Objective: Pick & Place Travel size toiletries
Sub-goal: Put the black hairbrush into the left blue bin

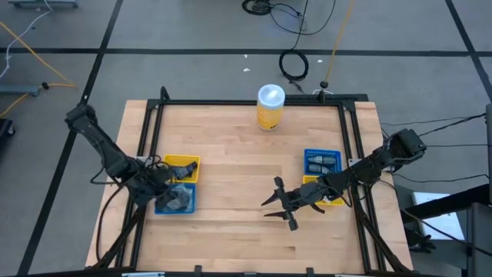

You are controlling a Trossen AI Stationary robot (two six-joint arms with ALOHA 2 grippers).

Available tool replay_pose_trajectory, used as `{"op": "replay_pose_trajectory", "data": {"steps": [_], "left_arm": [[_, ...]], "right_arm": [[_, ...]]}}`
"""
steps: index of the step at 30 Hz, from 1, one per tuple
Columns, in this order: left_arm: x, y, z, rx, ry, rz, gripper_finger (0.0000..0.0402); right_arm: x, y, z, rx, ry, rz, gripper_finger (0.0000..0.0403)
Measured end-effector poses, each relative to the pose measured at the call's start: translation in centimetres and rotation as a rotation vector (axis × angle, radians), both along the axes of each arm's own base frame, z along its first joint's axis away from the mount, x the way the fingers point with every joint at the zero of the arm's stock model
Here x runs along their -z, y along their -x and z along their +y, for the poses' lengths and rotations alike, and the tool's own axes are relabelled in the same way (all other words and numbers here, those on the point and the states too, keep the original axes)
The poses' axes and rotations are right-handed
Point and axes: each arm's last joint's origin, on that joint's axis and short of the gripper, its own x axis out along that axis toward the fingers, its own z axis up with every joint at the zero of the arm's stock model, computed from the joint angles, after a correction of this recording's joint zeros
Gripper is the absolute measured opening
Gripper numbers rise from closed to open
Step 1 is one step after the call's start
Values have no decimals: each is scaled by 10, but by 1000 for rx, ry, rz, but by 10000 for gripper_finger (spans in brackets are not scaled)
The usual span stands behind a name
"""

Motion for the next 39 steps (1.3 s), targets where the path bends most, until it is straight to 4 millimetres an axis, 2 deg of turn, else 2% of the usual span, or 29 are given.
{"op": "replay_pose_trajectory", "data": {"steps": [3,6,11,15,19,25,30,34,39], "left_arm": [[-7,4,7,1,35,62,226],[-20,4,10,-18,59,24,263],[-33,-7,10,17,-40,-142,273],[-19,-12,7,33,-105,-65,240],[-7,-17,0,48,-128,56,180],[9,-30,-12,158,-208,149,91],[19,-33,-16,208,-250,220,35],[14,-33,-17,251,-227,235,14],[-18,-33,-19,317,-193,197,26]], "right_arm": [[0,0,0,0,-1,-4,164],[-1,0,0,-1,1,-8,164],[-1,0,0,0,0,-9,164],[-1,0,0,0,1,-8,164],[-1,0,0,0,1,-8,164],[-1,0,0,0,1,-8,164],[-1,0,0,0,1,-7,164],[-1,0,0,0,1,-8,164],[-1,0,0,0,5,-9,164]]}}
